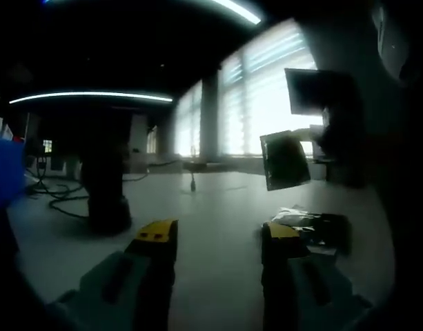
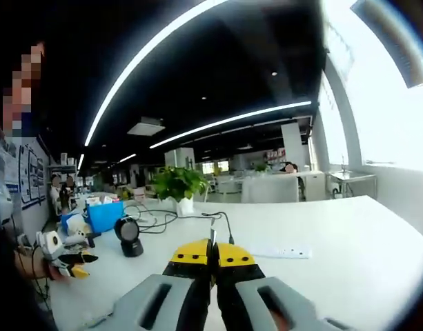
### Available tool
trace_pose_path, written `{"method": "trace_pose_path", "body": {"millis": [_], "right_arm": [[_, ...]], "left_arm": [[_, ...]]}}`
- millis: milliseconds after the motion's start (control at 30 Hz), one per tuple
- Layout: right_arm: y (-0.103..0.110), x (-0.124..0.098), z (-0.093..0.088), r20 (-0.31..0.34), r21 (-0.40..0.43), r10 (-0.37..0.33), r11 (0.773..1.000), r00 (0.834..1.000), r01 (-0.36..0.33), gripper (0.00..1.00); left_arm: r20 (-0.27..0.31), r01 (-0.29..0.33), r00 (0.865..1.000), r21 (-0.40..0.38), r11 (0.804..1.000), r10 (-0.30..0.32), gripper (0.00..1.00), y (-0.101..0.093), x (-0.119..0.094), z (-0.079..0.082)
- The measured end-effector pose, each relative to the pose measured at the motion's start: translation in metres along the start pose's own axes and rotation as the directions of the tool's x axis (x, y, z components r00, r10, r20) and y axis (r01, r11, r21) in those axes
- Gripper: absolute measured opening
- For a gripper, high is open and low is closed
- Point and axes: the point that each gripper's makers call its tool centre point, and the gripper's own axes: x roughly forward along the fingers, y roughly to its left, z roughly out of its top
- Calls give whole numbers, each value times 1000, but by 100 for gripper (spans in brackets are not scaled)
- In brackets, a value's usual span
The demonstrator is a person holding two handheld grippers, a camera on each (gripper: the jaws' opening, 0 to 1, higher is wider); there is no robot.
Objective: Clip sheet goods on table flip sheet goods clip sheet goods scan sheet goods put sheet goods back to table
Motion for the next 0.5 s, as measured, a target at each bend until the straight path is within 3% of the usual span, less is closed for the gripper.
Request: {"method": "trace_pose_path", "body": {"millis": [200,500], "right_arm": [[17,14,5,18,10,20,1000,1000,-20,0],[25,38,28,58,43,42,998,997,-45,0]], "left_arm": [[-2,-1,1000,4,1000,1,42,1,1,-2],[-3,-1,1000,5,1000,1,41,-2,0,-2]]}}
